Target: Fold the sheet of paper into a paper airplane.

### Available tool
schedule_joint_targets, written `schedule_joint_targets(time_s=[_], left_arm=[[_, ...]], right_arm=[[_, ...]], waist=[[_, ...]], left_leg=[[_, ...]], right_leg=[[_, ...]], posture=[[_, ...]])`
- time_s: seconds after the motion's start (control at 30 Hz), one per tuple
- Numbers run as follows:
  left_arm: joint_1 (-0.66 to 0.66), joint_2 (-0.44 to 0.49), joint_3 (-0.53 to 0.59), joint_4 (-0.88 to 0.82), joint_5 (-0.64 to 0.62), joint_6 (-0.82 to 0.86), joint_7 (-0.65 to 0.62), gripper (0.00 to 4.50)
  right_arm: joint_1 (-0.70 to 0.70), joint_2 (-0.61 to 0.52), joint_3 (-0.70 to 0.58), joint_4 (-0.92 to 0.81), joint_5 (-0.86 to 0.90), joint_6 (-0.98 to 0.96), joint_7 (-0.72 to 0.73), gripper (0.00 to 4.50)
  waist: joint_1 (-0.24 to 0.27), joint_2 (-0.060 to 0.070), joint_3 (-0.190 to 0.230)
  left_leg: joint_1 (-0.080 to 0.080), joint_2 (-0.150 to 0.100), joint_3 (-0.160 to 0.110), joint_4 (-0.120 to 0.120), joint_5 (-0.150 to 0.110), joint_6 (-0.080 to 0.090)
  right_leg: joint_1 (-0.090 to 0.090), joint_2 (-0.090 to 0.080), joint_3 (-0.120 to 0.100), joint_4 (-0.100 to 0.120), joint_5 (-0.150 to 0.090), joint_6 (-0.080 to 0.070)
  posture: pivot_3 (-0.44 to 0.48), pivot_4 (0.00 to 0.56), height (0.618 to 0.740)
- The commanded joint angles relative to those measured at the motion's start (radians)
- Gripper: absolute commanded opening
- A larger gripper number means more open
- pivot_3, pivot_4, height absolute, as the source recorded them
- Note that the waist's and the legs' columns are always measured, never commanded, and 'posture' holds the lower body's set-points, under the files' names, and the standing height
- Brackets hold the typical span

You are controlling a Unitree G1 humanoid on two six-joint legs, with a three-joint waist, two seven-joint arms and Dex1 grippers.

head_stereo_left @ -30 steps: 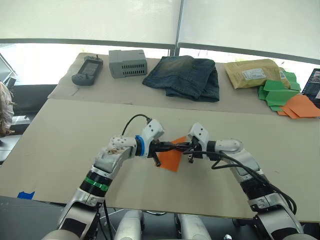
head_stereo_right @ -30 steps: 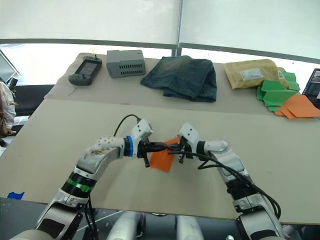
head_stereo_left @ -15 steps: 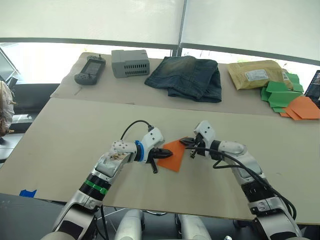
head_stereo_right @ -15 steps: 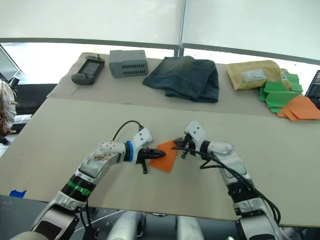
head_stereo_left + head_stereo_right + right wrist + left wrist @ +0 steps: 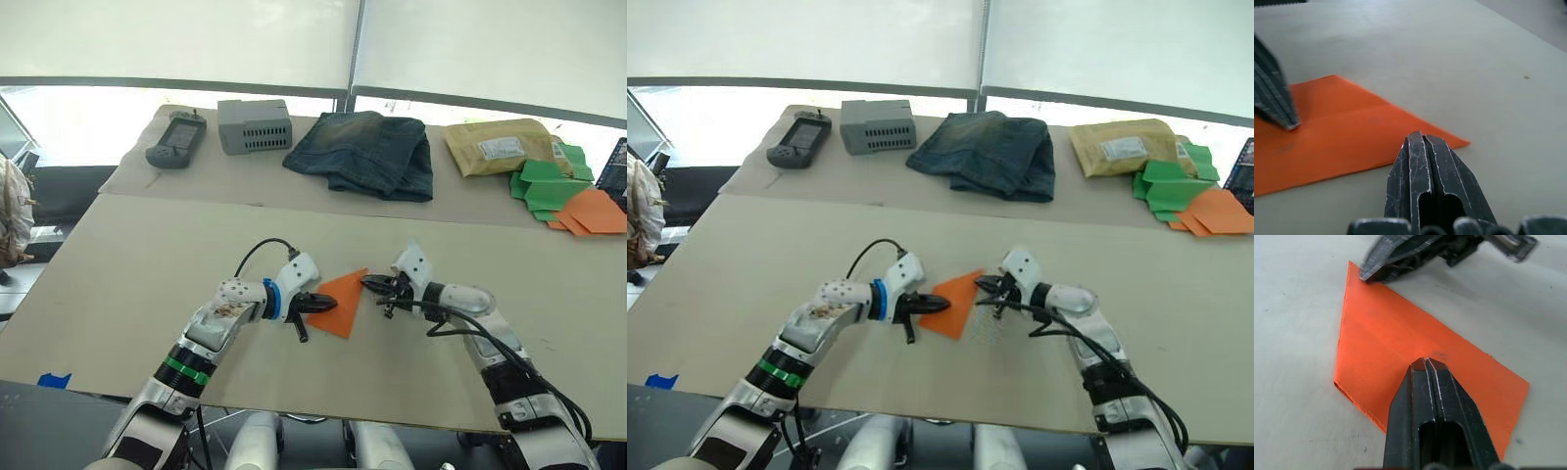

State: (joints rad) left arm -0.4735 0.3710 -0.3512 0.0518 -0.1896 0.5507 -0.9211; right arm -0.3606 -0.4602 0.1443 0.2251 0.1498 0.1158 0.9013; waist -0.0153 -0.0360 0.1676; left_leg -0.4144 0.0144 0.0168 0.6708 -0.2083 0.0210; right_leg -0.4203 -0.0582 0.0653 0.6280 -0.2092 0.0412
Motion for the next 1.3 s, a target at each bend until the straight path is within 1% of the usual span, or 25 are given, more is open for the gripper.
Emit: schedule_joint_targets(time_s=[0.03, 0.23, 0.43, 0.57, 0.73, 0.87, 0.97, 1.03, 1.2, 1.3], left_arm=[[0.019, -0.002, -0.026, 0.005, 0.011, 0.03, 0.001, 0.03], [0.007, -0.007, -0.025, 0.019, 0.013, 0.029, -0.001, 0.03], [0.006, -0.015, -0.025, 0.023, 0.011, 0.034, -0.003, 0.03], [0.006, -0.017, -0.026, 0.024, 0.011, 0.036, -0.004, 0.03], [0.011, -0.013, -0.026, 0.023, 0.01, 0.037, -0.008, 0.03], [0.012, -0.015, -0.029, 0.024, 0.01, 0.04, -0.01, 0.03], [0.013, -0.016, -0.031, 0.024, 0.009, 0.042, -0.01, 0.03], [0.013, -0.016, -0.031, 0.025, 0.009, 0.041, -0.011, 0.03], [0.002, -0.017, -0.023, 0.032, 0.007, 0.041, -0.012, 0.03], [-0.008, -0.02, -0.01, 0.038, 0.002, 0.044, -0.011, 0.03]], right_arm=[[0.07, -0.016, 0.038, -0.073, 0.015, 0.051, 0.051, 0.0], [0.155, -0.018, 0.084, -0.211, 0.006, 0.103, 0.043, 0.0], [0.187, -0.071, 0.169, -0.32, -0.071, 0.174, 0.029, 0.0], [0.205, -0.086, 0.186, -0.391, -0.058, 0.237, 0.039, 0.0], [0.263, -0.118, 0.21, -0.499, -0.019, 0.337, 0.066, 0.0], [0.283, -0.126, 0.208, -0.531, -0.003, 0.373, 0.054, 0.0], [0.292, -0.133, 0.192, -0.563, 0.018, 0.395, 0.049, 0.0], [0.289, -0.131, 0.154, -0.588, 0.047, 0.414, 0.034, 0.0], [0.234, -0.129, 0.022, -0.648, 0.128, 0.457, -0.007, 0.0], [0.19, -0.108, 0.008, -0.635, 0.12, 0.456, -0.047, 0.0]], waist=[[0.0, 0.001, -0.001], [0.0, 0.003, -0.003], [0.001, 0.003, -0.007], [0.001, 0.002, -0.01], [0.002, 0.001, -0.013], [0.002, 0.0, -0.014], [0.002, 0.0, -0.014], [0.003, 0.0, -0.014], [0.003, 0.0, -0.014], [0.003, 0.0, -0.014]], left_leg=[[0.0, 0.0, 0.0, 0.0, 0.0, 0.0], [0.001, 0.0, 0.0, -0.001, 0.0, 0.0], [0.002, 0.0, 0.001, -0.001, 0.0, 0.0], [0.002, 0.0, 0.001, -0.002, 0.0, 0.0], [0.002, 0.0, 0.0, -0.003, 0.0, 0.0], [0.003, 0.0, 0.0, -0.004, 0.0, -0.001], [0.004, 0.0, 0.0, -0.004, 0.0, -0.001], [0.004, 0.0, 0.0, -0.004, 0.0, -0.001], [0.002, 0.0, 0.0, -0.004, 0.0, -0.001], [0.002, 0.0, 0.0, -0.004, 0.0, -0.001]], right_leg=[[0.0, 0.0, 0.0, 0.0, -0.001, 0.001], [0.0, 0.0, 0.0, 0.0, -0.003, 0.003], [0.0, 0.0, 0.0, 0.0, -0.003, 0.003], [0.0, 0.0, 0.0, 0.0, -0.004, 0.002], [0.0, 0.0, 0.0, 0.0, -0.005, 0.002], [0.0, 0.0, 0.0, 0.0, -0.006, 0.002], [0.0, 0.0, 0.0, 0.0, -0.008, -0.001], [0.0, 0.0, 0.0, 0.0, -0.008, -0.001], [-0.001, 0.0, 0.0, 0.0, -0.008, 0.0], [-0.001, 0.0, 0.0, 0.0, -0.007, 0.0]], posture=[[0.0, 0.15, 0.728], [0.0, 0.15, 0.728], [0.0, 0.15, 0.728], [0.0, 0.15, 0.728], [0.0, 0.15, 0.728], [0.0, 0.15, 0.728], [0.0, 0.15, 0.728], [0.0, 0.15, 0.728], [0.0, 0.15, 0.728], [0.0, 0.15, 0.728]])
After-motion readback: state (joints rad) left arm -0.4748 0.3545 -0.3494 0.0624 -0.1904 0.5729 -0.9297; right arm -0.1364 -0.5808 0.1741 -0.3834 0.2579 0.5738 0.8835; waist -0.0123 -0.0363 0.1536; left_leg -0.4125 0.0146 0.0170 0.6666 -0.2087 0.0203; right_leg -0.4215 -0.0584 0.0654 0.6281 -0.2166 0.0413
